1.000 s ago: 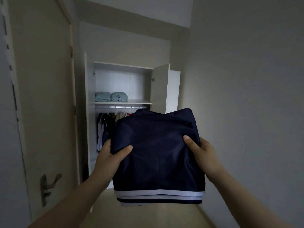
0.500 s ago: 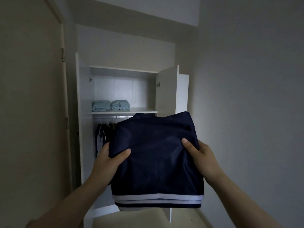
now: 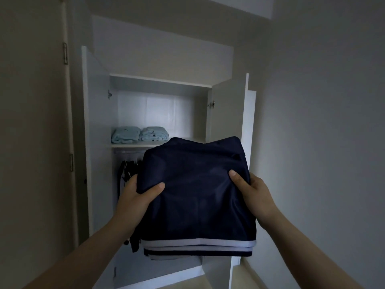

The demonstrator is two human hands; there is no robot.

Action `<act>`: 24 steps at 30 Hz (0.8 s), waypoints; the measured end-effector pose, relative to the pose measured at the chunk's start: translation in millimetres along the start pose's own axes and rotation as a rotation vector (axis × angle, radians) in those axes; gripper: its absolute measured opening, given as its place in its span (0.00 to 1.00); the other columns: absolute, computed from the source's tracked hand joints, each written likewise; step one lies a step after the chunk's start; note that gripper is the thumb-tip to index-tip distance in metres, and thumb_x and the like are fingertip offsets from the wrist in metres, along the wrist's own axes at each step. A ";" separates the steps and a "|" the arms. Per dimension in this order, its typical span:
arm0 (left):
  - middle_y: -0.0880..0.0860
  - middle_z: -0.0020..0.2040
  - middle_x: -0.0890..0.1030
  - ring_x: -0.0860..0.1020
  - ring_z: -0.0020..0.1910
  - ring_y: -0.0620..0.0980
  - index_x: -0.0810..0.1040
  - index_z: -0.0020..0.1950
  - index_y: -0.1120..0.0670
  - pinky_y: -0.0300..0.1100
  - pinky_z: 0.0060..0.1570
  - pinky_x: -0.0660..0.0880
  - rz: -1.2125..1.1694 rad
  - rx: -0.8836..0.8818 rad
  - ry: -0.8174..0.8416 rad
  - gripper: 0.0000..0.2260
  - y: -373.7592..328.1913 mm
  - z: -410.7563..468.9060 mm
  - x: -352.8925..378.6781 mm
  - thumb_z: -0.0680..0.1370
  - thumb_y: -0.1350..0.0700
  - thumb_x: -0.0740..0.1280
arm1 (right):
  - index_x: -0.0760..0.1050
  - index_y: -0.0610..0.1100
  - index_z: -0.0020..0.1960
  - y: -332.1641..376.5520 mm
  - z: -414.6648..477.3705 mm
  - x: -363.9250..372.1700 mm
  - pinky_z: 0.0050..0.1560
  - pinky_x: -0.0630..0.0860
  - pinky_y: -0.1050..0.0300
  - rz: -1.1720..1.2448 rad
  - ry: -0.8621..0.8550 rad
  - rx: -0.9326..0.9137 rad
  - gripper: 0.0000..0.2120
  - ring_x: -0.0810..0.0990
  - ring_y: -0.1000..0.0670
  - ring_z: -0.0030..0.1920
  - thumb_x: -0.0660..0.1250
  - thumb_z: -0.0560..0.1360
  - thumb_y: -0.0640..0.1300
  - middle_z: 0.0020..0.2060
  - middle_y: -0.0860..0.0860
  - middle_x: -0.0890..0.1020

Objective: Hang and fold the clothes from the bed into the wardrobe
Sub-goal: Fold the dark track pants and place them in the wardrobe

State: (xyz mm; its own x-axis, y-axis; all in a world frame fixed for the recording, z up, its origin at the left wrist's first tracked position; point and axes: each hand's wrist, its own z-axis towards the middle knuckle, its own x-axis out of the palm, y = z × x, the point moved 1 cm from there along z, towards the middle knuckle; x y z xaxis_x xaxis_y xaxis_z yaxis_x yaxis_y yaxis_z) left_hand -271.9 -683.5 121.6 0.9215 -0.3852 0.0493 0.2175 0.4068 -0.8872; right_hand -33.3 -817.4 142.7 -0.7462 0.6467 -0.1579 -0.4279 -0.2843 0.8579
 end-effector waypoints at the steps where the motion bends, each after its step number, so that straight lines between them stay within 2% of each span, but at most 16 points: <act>1: 0.44 0.50 0.83 0.82 0.48 0.43 0.78 0.55 0.44 0.38 0.44 0.77 0.000 0.010 0.000 0.13 7.7 14.8 -3.5 0.72 0.53 0.73 | 0.76 0.58 0.49 -6.5 13.5 8.9 0.35 0.75 0.73 -0.008 -0.003 -0.003 0.07 0.82 0.63 0.42 0.63 0.76 0.59 0.40 0.67 0.83; 3: 0.44 0.49 0.83 0.82 0.47 0.42 0.78 0.54 0.44 0.36 0.42 0.76 -0.001 0.014 -0.007 0.12 18.8 48.0 -11.7 0.72 0.53 0.73 | 0.76 0.58 0.49 -13.8 42.6 26.8 0.36 0.75 0.72 -0.019 -0.012 -0.005 0.07 0.82 0.62 0.41 0.64 0.76 0.58 0.40 0.65 0.83; 9: 0.45 0.53 0.82 0.81 0.50 0.44 0.77 0.60 0.46 0.42 0.47 0.76 -0.029 -0.019 -0.001 0.17 63.9 149.2 -14.0 0.72 0.51 0.73 | 0.74 0.58 0.48 -45.8 134.0 60.9 0.33 0.74 0.74 -0.027 -0.018 -0.014 0.04 0.82 0.64 0.40 0.63 0.77 0.57 0.38 0.68 0.82; 14: 0.44 0.51 0.83 0.82 0.47 0.43 0.77 0.56 0.44 0.40 0.44 0.76 -0.036 -0.040 -0.006 0.15 103.1 223.0 1.8 0.71 0.52 0.74 | 0.76 0.56 0.47 -86.8 204.8 73.4 0.34 0.75 0.73 -0.026 -0.033 -0.002 0.07 0.82 0.62 0.41 0.64 0.77 0.58 0.39 0.65 0.83; 19: 0.48 0.54 0.82 0.81 0.52 0.48 0.77 0.60 0.49 0.44 0.50 0.76 -0.004 -0.021 -0.016 0.17 139.3 286.0 24.3 0.72 0.55 0.73 | 0.77 0.56 0.48 -130.7 270.6 76.5 0.37 0.76 0.71 0.003 -0.005 -0.008 0.06 0.83 0.61 0.43 0.64 0.77 0.56 0.41 0.64 0.84; 24: 0.47 0.57 0.80 0.79 0.55 0.48 0.74 0.65 0.49 0.44 0.51 0.75 0.037 -0.014 -0.088 0.23 171.0 355.7 55.8 0.71 0.53 0.74 | 0.78 0.55 0.49 -174.7 354.1 71.7 0.36 0.74 0.73 0.045 0.019 -0.012 0.09 0.82 0.61 0.41 0.64 0.77 0.57 0.41 0.63 0.84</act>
State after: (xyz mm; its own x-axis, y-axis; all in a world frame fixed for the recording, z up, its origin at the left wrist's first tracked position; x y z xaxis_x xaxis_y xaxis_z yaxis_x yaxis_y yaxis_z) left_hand -68.9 -340.7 135.7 0.9536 -0.2958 0.0564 0.1792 0.4070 -0.8957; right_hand 168.4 -470.7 154.6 -0.7743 0.6196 -0.1285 -0.3995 -0.3211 0.8587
